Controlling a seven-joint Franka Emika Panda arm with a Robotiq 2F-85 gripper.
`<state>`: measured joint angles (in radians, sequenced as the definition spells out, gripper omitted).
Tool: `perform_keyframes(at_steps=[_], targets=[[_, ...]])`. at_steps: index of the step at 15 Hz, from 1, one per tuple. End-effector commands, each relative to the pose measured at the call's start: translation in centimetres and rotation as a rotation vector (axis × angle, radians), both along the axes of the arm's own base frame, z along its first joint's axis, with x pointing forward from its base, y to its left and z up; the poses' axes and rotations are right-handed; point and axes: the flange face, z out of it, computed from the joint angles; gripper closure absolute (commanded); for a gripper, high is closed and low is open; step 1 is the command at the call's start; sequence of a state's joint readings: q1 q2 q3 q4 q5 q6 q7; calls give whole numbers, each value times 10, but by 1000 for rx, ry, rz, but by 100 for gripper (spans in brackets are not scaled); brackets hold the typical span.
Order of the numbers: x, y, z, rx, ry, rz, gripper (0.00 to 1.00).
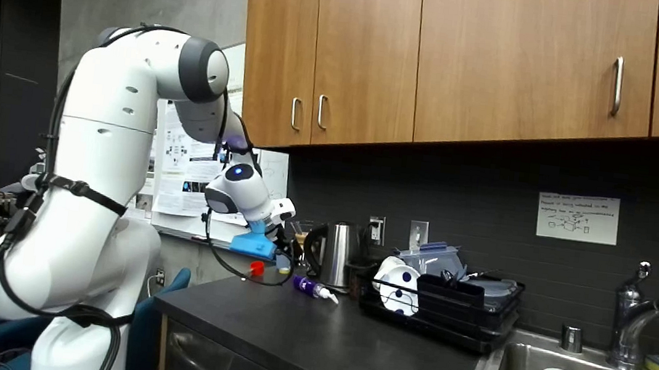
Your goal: Move the purple bottle to the right and then lay it in the counter
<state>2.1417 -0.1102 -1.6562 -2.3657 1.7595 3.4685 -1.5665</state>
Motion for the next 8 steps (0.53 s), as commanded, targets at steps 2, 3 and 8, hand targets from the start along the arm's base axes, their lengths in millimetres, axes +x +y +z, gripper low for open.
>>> perform_keyframes(at_steps=[2, 3, 8], targets=[[-6, 4, 20, -156, -71, 32, 27], [-6, 4, 24, -179, -83, 39, 29], [-4, 6, 34, -266, -121, 70, 68]])
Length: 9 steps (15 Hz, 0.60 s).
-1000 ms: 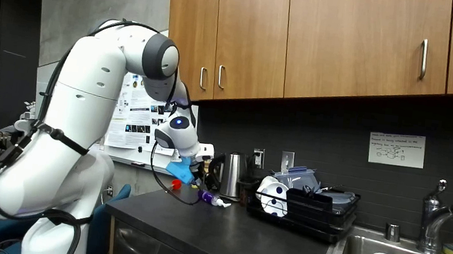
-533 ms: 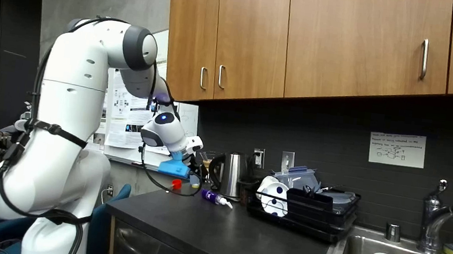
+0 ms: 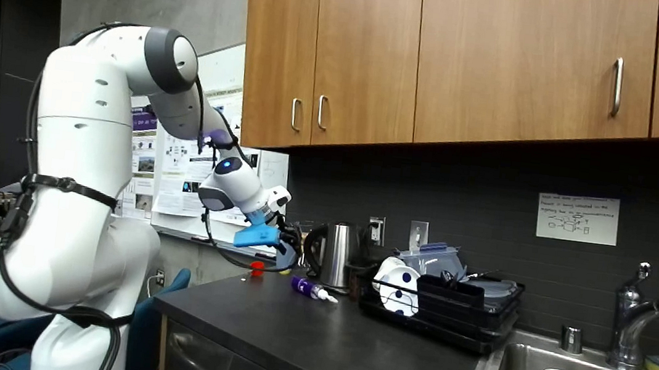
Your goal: Move the purple bottle to the right and then lay it in the counter
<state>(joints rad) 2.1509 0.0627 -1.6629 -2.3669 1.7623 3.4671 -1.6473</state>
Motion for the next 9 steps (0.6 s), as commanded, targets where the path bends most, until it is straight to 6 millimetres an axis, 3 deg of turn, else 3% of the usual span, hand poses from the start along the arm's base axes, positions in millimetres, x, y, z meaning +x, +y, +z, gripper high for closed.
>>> perform_keyframes(at_steps=[1, 3, 4, 5, 6, 8, 9], targets=[[-1, 2, 9, -82, -32, 18, 75], [0, 5, 7, -99, -31, 38, 90], [0, 8, 7, -106, -31, 47, 47], [1, 11, 7, -110, -32, 60, 53], [1, 15, 7, -108, -30, 76, 53], [-1, 26, 1, -100, -7, 154, 44], [-2, 19, 0, -94, -11, 99, 61]])
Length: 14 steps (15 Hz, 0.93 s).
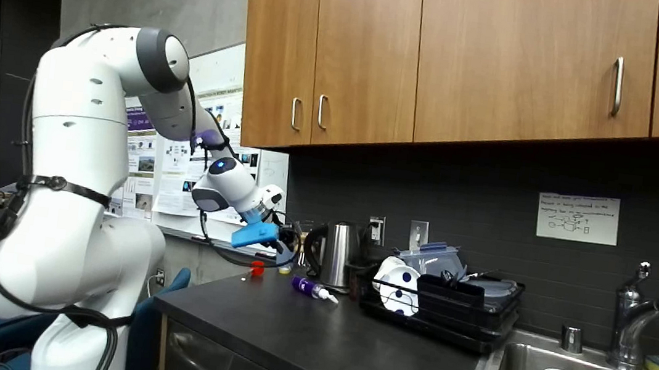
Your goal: Move the purple bottle to the right and then lay it in the counter
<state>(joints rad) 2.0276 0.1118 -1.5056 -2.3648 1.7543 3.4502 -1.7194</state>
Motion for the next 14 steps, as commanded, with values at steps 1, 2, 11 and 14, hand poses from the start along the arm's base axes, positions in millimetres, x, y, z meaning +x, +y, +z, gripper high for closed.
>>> perform_keyframes(at_steps=[1, 2, 11, 14], targets=[[-1, 4, -1, -5, 3, 17, 56], [-2, 7, -1, -9, 4, 28, 49], [-2, 8, -2, -9, 8, 38, 44], [-2, 8, -2, -9, 8, 39, 44]])
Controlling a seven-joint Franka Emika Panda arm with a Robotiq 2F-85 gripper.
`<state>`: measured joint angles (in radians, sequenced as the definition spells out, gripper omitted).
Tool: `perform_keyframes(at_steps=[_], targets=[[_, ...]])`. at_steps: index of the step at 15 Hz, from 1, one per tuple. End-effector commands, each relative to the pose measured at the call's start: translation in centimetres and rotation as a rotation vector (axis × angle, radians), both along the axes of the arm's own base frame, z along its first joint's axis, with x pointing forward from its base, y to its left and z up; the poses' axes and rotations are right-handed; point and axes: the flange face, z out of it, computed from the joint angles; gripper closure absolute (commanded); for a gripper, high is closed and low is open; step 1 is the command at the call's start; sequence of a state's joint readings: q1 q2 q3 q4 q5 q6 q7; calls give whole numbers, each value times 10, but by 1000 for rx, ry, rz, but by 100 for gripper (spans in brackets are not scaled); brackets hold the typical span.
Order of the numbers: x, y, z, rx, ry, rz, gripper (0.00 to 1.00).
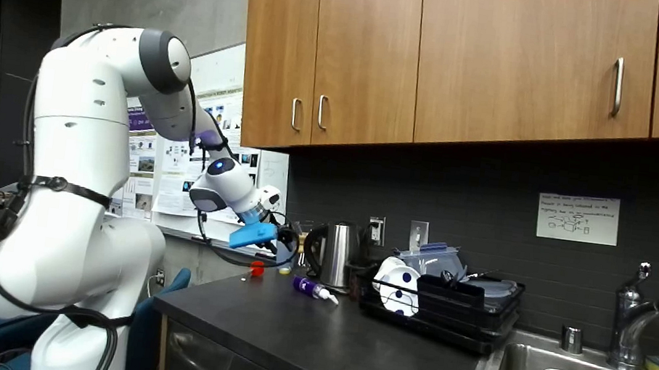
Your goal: Move the purple bottle to the right and then lay it in the counter
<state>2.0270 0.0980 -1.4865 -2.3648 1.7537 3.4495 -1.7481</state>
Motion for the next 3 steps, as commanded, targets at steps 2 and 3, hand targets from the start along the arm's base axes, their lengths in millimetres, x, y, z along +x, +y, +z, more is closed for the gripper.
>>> perform_keyframes(at_steps=[2, 3], targets=[[0, 0, 0, -1, 0, 1, 44], [0, 0, 0, -1, 0, 1, 44]])
